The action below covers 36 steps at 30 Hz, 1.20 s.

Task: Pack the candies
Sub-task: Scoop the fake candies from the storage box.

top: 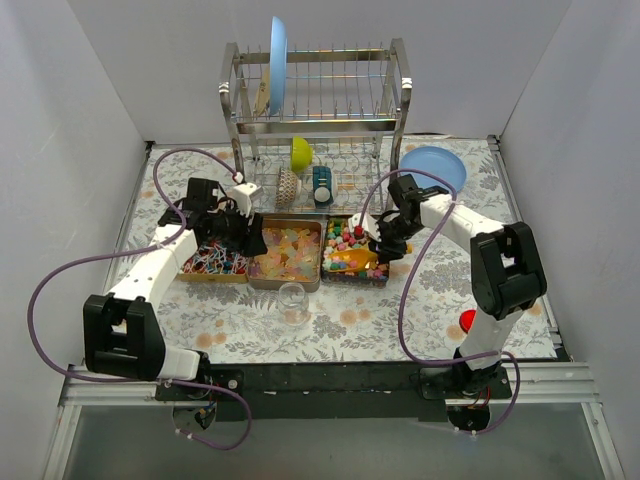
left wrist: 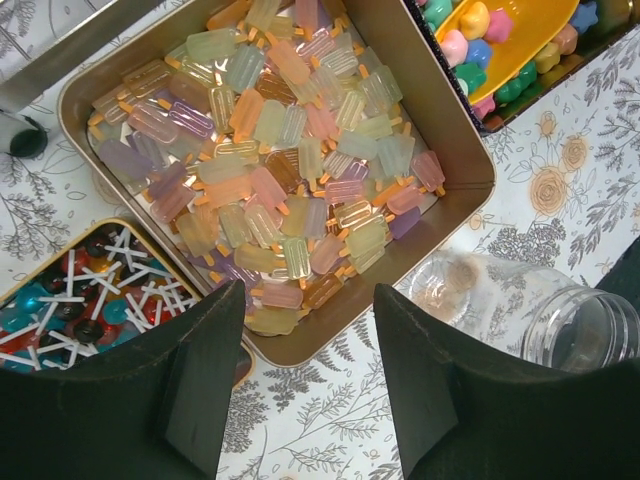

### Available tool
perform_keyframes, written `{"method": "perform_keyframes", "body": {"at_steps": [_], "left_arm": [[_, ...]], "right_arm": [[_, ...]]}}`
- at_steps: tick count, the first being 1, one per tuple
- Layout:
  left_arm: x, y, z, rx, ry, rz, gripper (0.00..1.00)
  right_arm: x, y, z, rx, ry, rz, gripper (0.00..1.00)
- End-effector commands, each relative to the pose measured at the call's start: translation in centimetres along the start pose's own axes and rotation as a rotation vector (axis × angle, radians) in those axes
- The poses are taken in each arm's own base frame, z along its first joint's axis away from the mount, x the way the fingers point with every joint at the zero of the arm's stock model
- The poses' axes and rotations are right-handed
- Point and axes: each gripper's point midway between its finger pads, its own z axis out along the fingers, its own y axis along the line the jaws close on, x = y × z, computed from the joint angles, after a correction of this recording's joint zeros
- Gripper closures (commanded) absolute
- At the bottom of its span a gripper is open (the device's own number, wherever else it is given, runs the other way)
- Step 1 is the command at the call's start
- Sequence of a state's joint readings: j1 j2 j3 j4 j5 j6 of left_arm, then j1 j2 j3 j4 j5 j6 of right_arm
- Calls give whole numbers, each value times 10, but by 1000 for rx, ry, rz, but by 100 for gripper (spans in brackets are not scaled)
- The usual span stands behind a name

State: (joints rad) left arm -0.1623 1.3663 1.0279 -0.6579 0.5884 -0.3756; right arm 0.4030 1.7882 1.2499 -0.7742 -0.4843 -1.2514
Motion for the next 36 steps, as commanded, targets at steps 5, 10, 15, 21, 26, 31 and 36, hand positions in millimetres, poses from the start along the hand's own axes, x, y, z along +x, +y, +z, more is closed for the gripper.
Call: {"method": "perform_keyframes", "body": {"at_steps": [5,10,15,21,26,31,36], "left_arm": [[-21,9,-8,-29,-31,56,47],[-21,8,-10,-35,-41,61,47],[-18,7,-13,-44,-49,65,47],[-16,10,-18,-62,-49,77,47],[-16,15,-18,-60,-43,73,47],[-24,21,-17,-61,-59,62,47],[-22,24,-7,-56,-75,-7,44]], "right_arm": [[-6,-9,-28,93,-129,47,99],[-1,-4,-23,97,-124,62,99],[-4,-8,-22,110,-121,50,99],[-12,0,-30,120,-192,38,99],[-12,6,-39,150,-264,57,99],[-28,15,-58,188,-330,35,99],[-51,19,-83,231,-345,19,99]]}}
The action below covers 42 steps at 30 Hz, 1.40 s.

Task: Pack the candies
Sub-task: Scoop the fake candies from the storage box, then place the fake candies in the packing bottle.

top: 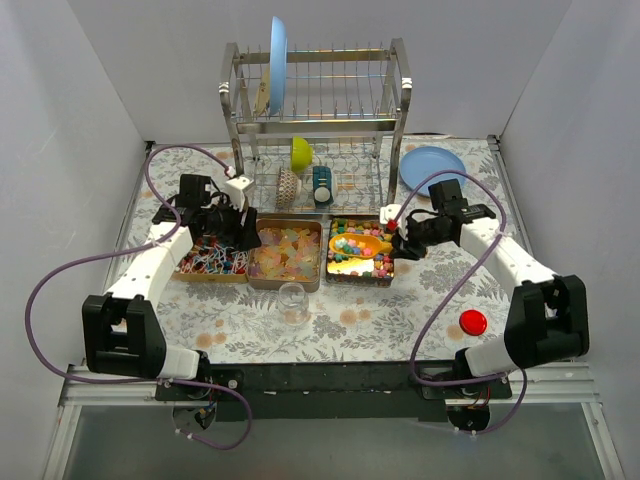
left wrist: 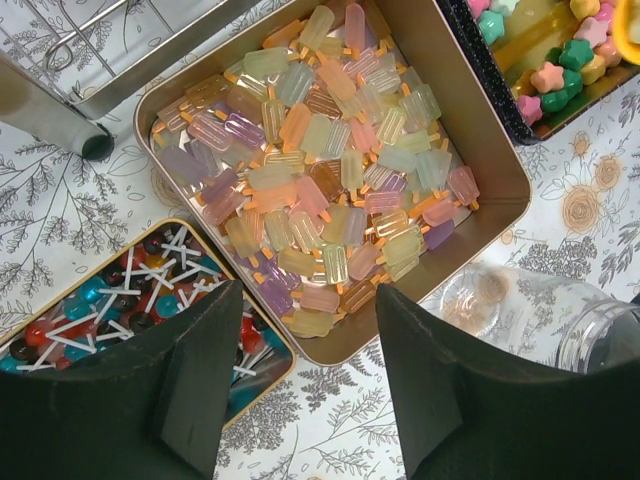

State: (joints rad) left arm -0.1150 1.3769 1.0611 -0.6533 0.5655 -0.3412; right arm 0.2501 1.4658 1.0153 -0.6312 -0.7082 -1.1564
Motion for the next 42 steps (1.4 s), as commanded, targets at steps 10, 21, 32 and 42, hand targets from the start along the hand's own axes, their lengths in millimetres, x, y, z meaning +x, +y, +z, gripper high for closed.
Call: {"method": "perform_keyframes", "body": {"at_steps": [10,21,32,42], "left_arm": [[-3,-11,0,17,-89,-149,18],[18,8,-21,-163,-148,-183,13],[30,14,-31,-234,-166,-153,13],[42,15,-36,-263,-186,-147,13]], "right_arm": [[-103,28,-24,-22,-60,-175,99],[-109,56,-23,-150,73,-296,99],[-130,59,-14,-205,152,-376,99],[-130,53,-6,-211,271,-429,99]]}}
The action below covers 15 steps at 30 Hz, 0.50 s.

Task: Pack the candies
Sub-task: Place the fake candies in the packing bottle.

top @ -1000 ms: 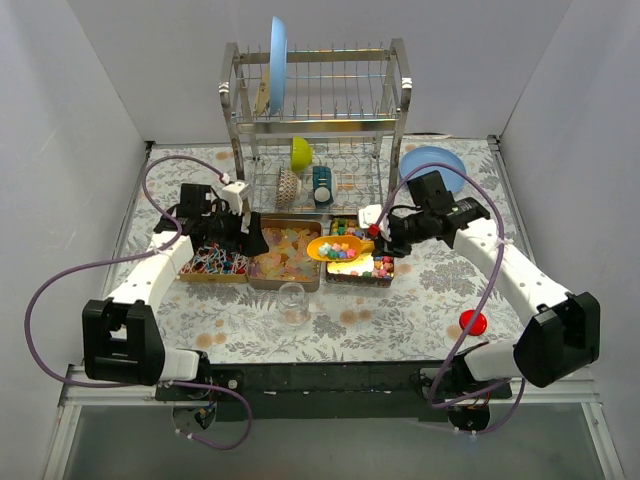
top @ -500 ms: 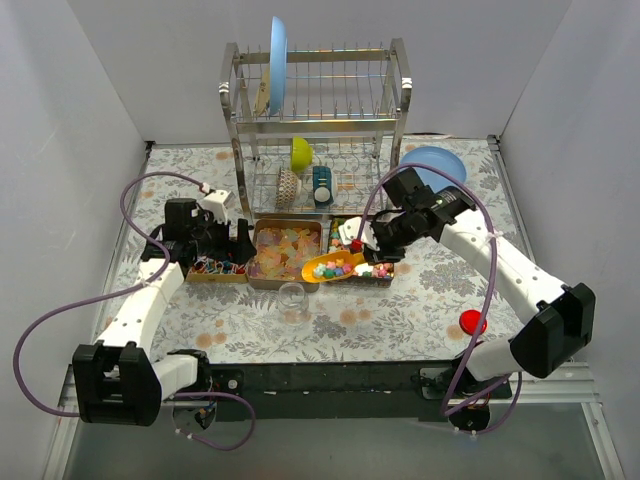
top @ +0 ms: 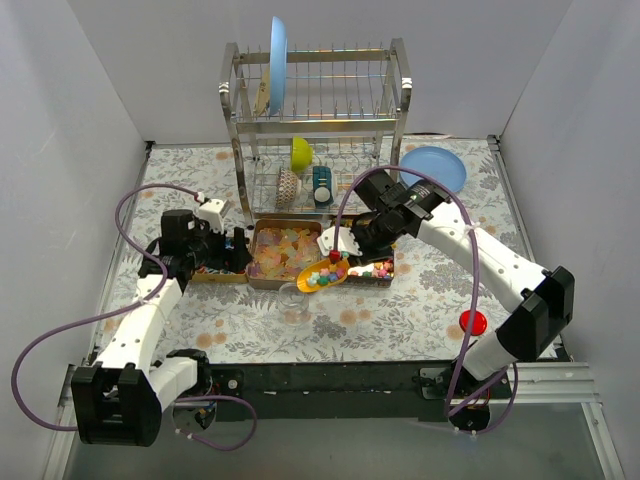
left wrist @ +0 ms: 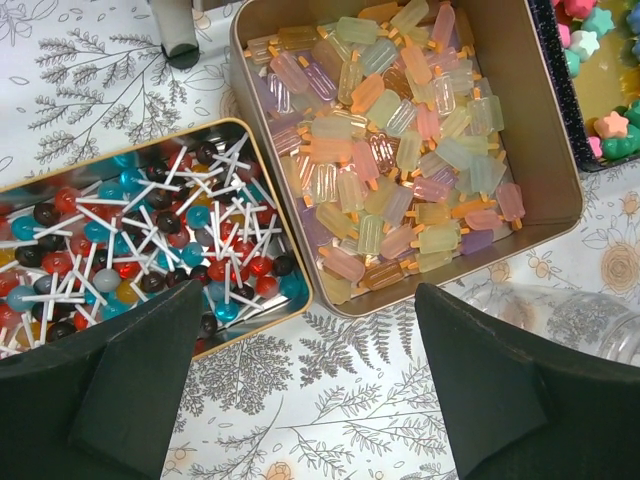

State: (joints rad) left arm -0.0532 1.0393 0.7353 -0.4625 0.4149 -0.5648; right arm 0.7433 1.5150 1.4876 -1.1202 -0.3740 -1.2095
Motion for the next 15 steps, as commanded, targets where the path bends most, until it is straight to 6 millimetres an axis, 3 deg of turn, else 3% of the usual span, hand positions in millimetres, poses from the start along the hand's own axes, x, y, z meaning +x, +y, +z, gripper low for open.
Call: {"method": "perform_keyframes", "body": {"at_steps": [1,15], "left_arm": [[3,6,-5,-33,-29,20,13],[2,13,-11,-68,-66,45,12]], "right_arm": [[-10,-14,-12,28,33,-42,99],[-17,-17,-7,-10,158,-142,99]]}}
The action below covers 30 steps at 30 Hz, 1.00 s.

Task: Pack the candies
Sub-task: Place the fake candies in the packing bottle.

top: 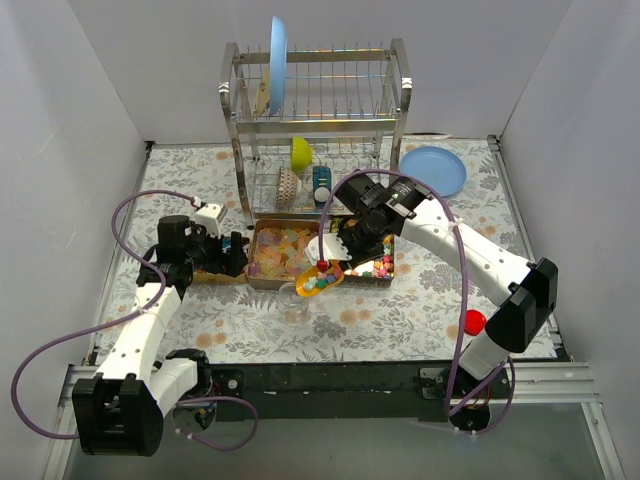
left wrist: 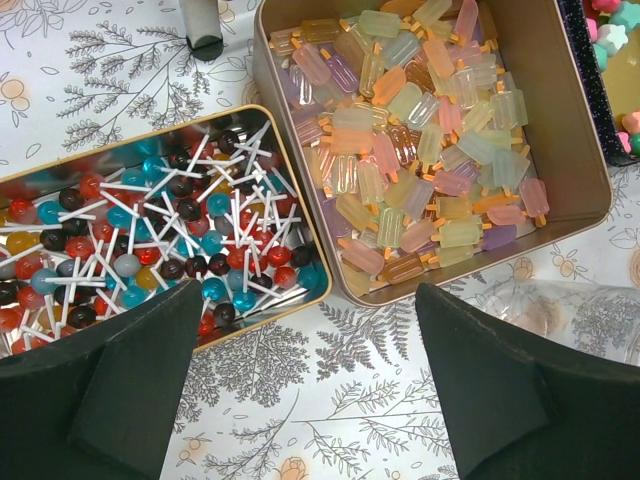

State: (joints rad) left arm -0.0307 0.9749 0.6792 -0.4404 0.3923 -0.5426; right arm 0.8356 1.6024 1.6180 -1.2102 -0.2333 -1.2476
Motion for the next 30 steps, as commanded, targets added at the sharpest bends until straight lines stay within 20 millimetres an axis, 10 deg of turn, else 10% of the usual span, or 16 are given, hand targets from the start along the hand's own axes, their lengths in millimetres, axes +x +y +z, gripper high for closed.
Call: {"method": "perform_keyframes", "body": {"at_steps": [1,30], "left_arm": [[-7,5,-5,-24,-40,24,12],[-20,-4,-12,24,-89,11,12]], "right_arm": [[-6,-11,-10,23,40,-30,99],[-32,-32,-24,127,314,-242,99]]}}
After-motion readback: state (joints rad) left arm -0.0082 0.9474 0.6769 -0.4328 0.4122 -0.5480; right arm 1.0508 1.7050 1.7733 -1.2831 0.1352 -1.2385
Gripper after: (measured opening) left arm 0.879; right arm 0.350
